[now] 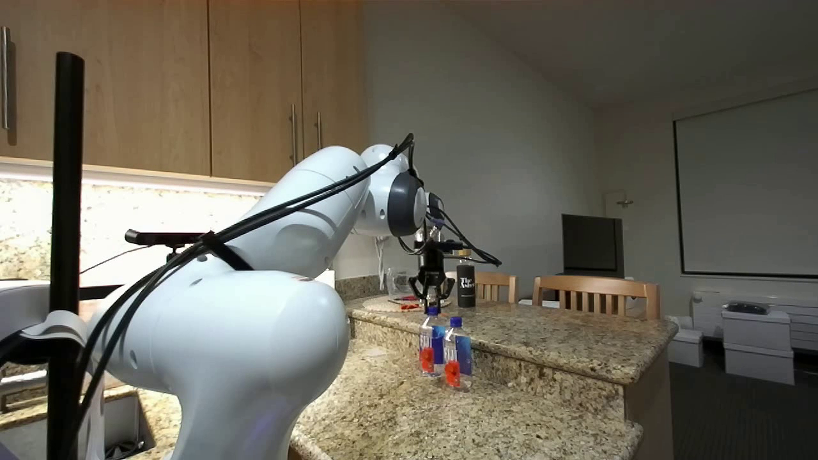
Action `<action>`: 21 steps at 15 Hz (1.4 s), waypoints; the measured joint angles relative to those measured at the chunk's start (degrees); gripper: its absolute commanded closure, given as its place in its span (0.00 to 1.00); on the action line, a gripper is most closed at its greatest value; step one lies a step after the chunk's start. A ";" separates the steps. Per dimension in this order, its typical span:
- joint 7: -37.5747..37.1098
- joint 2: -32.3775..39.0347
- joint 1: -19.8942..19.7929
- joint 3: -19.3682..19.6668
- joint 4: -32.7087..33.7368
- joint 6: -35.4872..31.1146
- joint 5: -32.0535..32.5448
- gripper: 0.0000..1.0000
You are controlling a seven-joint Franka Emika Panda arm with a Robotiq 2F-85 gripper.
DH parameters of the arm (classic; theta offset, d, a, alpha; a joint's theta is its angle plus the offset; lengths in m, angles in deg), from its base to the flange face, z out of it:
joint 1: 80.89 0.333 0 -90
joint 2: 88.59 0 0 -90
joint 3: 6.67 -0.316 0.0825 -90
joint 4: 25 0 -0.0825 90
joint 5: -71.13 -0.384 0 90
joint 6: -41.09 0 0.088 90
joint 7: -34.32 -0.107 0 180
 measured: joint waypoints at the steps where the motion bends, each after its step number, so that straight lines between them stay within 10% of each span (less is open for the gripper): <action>1: 0.00 0.06 0.00 0.04 0.00 0.00 0.00 0.92; 21: 0.00 1.17 0.01 0.89 0.00 -0.37 0.02 0.92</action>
